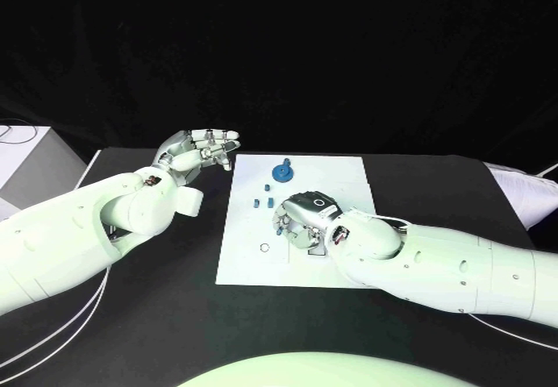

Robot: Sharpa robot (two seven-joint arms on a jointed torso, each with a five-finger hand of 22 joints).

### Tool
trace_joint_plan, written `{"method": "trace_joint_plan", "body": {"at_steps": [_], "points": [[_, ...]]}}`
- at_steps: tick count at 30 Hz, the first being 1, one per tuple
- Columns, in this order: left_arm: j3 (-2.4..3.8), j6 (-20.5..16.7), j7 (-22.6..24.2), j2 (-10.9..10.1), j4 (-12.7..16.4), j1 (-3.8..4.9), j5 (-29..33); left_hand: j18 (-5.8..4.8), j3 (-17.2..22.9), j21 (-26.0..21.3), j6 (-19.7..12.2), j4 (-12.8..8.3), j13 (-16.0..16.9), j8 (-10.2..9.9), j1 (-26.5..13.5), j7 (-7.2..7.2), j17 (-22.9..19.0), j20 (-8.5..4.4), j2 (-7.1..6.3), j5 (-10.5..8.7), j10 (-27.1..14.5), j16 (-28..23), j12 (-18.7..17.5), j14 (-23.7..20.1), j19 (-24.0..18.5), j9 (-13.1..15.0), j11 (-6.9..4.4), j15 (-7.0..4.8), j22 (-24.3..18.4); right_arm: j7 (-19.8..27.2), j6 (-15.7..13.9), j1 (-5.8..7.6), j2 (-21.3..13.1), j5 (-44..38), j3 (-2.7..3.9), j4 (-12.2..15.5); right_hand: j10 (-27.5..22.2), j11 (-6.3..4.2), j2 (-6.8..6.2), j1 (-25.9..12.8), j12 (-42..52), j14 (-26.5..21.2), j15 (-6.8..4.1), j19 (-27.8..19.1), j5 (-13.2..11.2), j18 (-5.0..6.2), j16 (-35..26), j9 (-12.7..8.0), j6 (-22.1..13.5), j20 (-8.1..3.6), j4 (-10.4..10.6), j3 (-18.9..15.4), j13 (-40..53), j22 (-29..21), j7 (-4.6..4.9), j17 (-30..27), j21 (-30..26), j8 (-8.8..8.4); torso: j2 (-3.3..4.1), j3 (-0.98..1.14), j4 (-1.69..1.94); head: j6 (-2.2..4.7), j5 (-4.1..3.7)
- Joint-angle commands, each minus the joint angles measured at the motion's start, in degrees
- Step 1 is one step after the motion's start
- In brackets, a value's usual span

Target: Assemble the parts on the task board

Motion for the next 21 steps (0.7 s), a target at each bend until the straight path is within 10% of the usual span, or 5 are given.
{"method": "trace_joint_plan", "body": {"at_steps": [1, 21], "points": [[0.05, 0.2, 0.1, 0.0, 0.1, 0.01, 0.3, 0.45, -0.4, -0.3, 0.2, 0.0, -0.1, 0.3, 0.4, 0.16, -0.1, -0.11, 0.2, 0.09, -0.5, -0.3, 0.2, -0.3, 0.2, -0.1, 0.06, 0.12, -0.1, 0.0, 0.9, -0.09, 0.1, -0.9, -0.02, 0.1, 1.7, -1.37, 0.34, -0.3, 0.3, 3.4, -0.35, 1.1, 0.3, -1.05, 0.0, 0.1, 0.3, -0.45, -0.3, 0.0, 0.1, 0.1, 0.0, 0.0, 0.1, 0.19, -0.01, 0.0, 0.02, -0.09, 0.09], [0.05, 0.4, -0.2, 0.0, 0.2, 0.01, 0.3, 0.45, -0.4, -0.4, 0.2, 0.0, -0.1, 0.3, 0.4, 0.17, -0.1, -0.1, 0.2, 0.09, -0.6, -0.3, 0.2, -0.3, 0.2, -0.1, 0.08, 0.13, -0.1, -0.3, 3.7, -0.18, 1.3, -1.3, -0.13, -1.5, 1.5, -1.27, 0.3, -0.6, 0.0, 3.4, -0.29, 1.1, 0.2, -1.07, 0.1, 0.1, 0.1, -0.44, -0.4, 0.0, 0.1, 0.2, 0.1, -0.1, 0.1, 0.12, 0.0, -0.02, 0.02, -0.31, 0.35]]}}
